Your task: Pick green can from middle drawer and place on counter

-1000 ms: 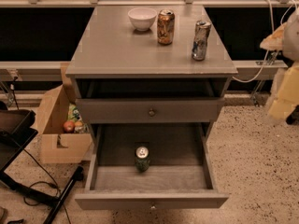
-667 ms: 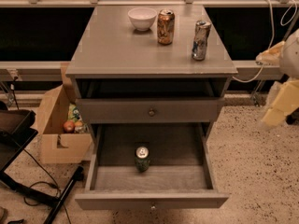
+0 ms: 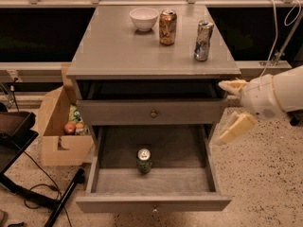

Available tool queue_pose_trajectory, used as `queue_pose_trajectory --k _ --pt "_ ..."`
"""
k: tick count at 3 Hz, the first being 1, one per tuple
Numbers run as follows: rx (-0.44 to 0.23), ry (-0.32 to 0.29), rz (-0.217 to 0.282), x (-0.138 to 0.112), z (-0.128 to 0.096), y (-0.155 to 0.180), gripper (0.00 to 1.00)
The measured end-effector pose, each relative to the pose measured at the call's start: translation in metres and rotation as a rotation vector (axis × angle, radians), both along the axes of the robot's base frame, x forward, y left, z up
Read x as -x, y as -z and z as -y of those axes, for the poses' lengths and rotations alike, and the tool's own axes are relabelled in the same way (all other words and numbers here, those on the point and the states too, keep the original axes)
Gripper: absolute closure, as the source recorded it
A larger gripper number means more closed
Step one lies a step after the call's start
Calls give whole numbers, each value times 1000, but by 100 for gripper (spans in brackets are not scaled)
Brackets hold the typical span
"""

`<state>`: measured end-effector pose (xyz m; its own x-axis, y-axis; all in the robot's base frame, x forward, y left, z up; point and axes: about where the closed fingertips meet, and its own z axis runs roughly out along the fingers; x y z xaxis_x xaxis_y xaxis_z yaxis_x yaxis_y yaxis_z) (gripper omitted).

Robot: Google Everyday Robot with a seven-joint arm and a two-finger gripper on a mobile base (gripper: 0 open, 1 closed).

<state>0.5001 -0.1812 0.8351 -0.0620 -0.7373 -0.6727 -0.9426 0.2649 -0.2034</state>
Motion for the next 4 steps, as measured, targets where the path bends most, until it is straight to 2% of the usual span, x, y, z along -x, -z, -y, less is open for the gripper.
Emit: queue_pose_trajectory --k 1,2,3,4 --pt "-135 3 92 -22 -20 39 0" --pt "-211 45 104 -40 -31 86 0" --pt "-211 45 104 -40 -31 86 0" --pt "-290 14 58 -54 -55 141 0"
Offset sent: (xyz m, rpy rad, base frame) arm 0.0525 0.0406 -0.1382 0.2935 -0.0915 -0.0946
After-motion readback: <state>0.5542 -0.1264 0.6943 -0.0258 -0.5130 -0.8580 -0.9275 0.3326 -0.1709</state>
